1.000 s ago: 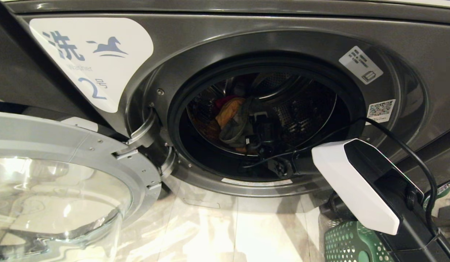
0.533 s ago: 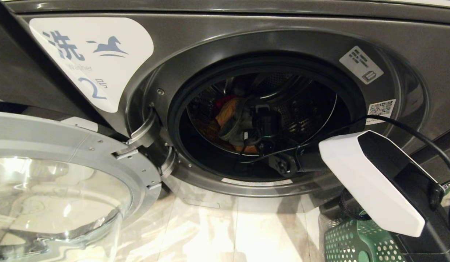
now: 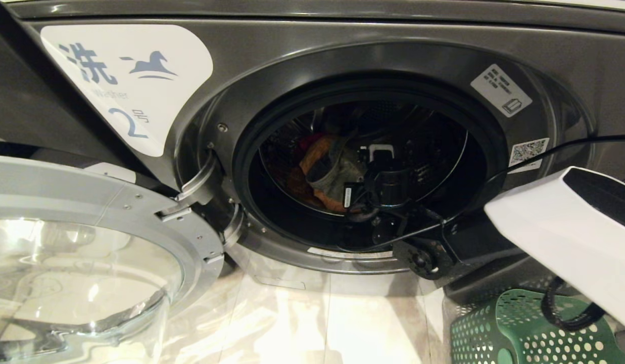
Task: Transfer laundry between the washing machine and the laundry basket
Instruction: Pick a cloth and place it into the basket
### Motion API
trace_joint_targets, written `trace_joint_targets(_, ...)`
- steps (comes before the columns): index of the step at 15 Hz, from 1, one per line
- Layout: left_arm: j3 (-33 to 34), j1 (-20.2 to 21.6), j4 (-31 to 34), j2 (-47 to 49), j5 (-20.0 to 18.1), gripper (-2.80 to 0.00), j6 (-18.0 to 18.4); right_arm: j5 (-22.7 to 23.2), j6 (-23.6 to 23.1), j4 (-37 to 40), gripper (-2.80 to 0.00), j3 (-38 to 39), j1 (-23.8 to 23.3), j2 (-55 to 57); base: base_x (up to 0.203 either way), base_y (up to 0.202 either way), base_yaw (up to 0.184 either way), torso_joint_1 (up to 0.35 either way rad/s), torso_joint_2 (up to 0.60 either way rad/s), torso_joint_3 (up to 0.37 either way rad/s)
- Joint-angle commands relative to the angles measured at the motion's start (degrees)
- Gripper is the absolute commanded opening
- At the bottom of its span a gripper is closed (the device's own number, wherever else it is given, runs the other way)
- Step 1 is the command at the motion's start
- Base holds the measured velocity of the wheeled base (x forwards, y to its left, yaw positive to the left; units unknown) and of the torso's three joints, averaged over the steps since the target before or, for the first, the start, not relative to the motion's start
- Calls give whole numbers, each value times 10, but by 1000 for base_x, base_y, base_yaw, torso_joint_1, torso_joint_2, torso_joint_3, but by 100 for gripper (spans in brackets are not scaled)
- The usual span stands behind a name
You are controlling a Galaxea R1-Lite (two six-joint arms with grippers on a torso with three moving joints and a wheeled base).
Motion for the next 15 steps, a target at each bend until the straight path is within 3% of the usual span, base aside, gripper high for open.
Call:
trace_joint_targets(1,23,0,-1,1,0,-280,0,-3,2,-7,-280,60,8,-83,0,0,0,0,0,0)
trace_joint_targets(9,23,0,-1,1,0,-280,0,-1,29,-25,-280,378,85,-348,0,0,0,0,0,0)
trace_joint_targets(12,23,0,-1,1,0,-280,0,-3,17,-33,-280,473,128,-459,0,0,0,0,0,0)
trace_joint_targets(15,23,0,-1,1,0,-280,0,4,-24,-33,-280,588,172,-574,0,0,0,0,0,0)
